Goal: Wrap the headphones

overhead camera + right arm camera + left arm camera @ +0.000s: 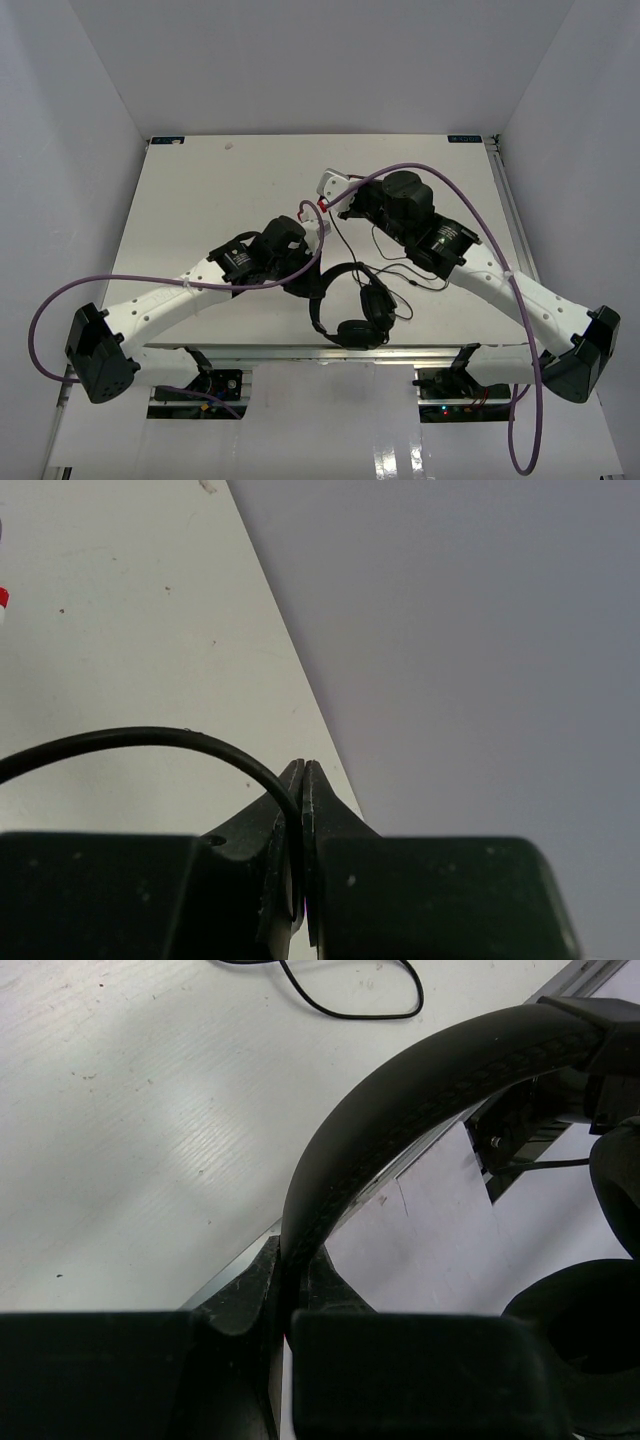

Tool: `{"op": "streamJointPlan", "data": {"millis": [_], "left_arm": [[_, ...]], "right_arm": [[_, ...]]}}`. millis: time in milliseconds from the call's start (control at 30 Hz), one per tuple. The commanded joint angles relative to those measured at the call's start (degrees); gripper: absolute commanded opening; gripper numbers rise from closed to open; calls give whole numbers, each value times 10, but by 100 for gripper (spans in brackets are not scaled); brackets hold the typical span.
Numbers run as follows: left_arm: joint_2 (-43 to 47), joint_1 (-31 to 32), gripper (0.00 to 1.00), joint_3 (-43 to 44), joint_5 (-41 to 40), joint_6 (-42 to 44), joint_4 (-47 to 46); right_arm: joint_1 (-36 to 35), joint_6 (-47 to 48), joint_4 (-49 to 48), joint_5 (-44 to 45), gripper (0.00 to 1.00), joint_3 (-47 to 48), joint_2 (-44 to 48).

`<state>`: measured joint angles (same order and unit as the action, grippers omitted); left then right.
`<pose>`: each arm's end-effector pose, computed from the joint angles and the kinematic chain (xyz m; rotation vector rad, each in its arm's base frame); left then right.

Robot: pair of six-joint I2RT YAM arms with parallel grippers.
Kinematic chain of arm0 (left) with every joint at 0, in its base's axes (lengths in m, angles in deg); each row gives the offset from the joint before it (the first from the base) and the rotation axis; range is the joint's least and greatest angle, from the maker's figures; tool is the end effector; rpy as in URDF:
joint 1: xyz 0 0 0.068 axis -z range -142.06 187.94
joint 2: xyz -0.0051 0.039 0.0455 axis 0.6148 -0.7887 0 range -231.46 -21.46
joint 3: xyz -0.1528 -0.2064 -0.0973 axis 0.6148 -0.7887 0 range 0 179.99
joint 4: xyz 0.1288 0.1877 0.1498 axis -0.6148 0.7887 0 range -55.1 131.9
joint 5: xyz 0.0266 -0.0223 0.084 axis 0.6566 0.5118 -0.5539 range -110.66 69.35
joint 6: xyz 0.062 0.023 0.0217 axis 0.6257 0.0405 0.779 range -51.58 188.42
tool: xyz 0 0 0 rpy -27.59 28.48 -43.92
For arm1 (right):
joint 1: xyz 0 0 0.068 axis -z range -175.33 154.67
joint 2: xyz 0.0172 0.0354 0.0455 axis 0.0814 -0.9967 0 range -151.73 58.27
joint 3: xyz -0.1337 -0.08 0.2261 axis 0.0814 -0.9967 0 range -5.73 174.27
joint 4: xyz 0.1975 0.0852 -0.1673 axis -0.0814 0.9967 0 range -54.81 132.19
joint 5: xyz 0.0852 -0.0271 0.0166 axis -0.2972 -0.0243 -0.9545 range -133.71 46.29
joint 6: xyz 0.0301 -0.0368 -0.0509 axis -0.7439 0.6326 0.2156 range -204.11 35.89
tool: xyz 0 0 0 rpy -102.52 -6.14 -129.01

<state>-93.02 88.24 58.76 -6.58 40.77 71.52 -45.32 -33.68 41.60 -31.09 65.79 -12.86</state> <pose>0.1703 -0.2268 0.2695 0.6292 2.5346 -0.8571 0.2146 0.2363 0.4132 -1.1758 1.1955 -0.1903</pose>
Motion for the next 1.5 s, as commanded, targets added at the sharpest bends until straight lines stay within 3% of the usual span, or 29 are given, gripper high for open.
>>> {"op": "streamJointPlan", "data": {"millis": [0, 567, 1000, 1467], "left_arm": [[28, 3, 0, 18, -13, -22, -35], [101, 3, 0, 6, -31, -58, -54], [159, 3, 0, 16, -70, -81, -20], [138, 4, 0, 134, -89, -123, -34]], "right_arm": [[-5, -36, -25, 18, 8, -19, 5], [20, -33, -45, 43, 8, -75, 21], [105, -88, 19, -34, 8, -82, 78], [157, -187, 74, -211, 8, -131, 107]]}}
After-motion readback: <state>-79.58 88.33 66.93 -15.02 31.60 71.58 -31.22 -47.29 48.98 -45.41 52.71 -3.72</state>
